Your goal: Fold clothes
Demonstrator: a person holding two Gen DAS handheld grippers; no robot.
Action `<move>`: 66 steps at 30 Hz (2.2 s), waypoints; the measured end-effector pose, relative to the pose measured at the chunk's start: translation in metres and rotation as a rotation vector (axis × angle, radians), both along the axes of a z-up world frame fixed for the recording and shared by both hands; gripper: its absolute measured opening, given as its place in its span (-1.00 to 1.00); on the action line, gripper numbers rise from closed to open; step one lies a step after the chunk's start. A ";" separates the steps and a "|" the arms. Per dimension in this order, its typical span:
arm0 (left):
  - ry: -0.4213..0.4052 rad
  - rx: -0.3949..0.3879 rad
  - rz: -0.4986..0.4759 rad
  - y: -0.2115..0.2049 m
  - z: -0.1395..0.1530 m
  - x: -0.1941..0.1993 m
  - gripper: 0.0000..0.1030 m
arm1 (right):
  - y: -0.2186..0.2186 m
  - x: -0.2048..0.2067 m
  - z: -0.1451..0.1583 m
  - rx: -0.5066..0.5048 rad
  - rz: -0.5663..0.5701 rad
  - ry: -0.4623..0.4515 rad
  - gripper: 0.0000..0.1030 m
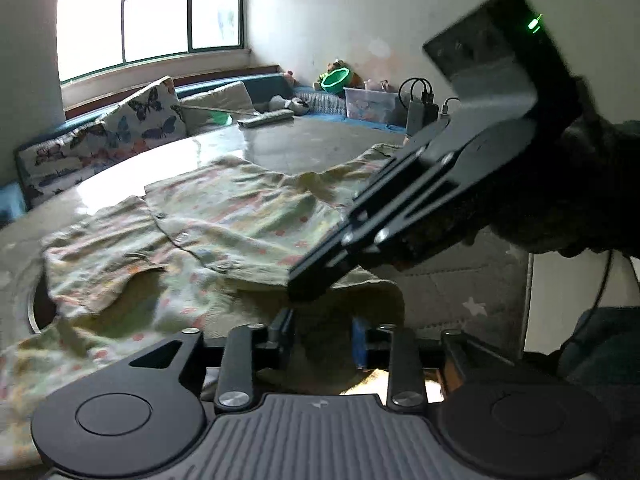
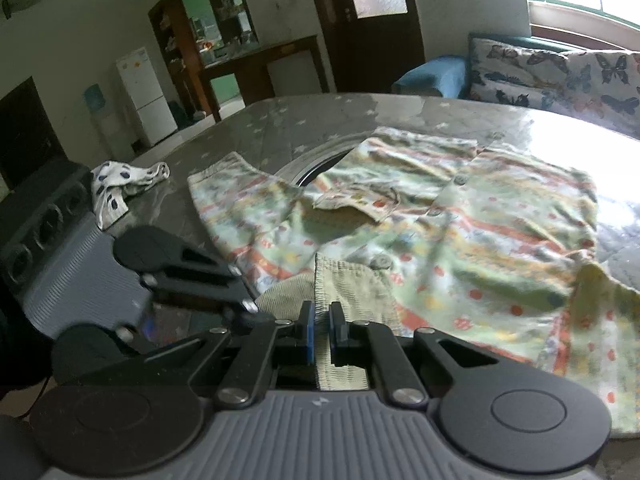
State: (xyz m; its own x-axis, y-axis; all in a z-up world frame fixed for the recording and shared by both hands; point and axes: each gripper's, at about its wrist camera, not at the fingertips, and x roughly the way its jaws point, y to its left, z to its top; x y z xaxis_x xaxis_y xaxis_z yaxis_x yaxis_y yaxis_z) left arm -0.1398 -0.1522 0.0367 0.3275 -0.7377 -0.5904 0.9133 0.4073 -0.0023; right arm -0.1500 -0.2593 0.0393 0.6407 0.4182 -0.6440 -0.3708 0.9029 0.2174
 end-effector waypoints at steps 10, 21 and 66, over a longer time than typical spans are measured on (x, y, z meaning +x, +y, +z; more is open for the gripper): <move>-0.039 -0.046 0.124 0.045 0.022 0.010 -0.21 | 0.007 0.003 -0.025 -0.031 0.032 0.072 -0.87; -0.011 -0.150 0.218 0.028 0.029 0.035 -0.24 | -0.007 -0.005 0.002 -0.010 -0.017 0.001 -0.79; 0.002 -0.019 0.564 0.030 0.024 0.034 0.56 | 0.000 0.004 -0.012 -0.129 -0.090 0.014 0.06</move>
State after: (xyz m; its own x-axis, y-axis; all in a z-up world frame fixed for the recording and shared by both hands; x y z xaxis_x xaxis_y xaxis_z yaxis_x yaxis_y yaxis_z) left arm -0.1060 -0.1219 0.0605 0.6729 -0.4596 -0.5797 0.5544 0.8321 -0.0163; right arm -0.1459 -0.2592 0.0272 0.6624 0.2727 -0.6977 -0.2848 0.9531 0.1022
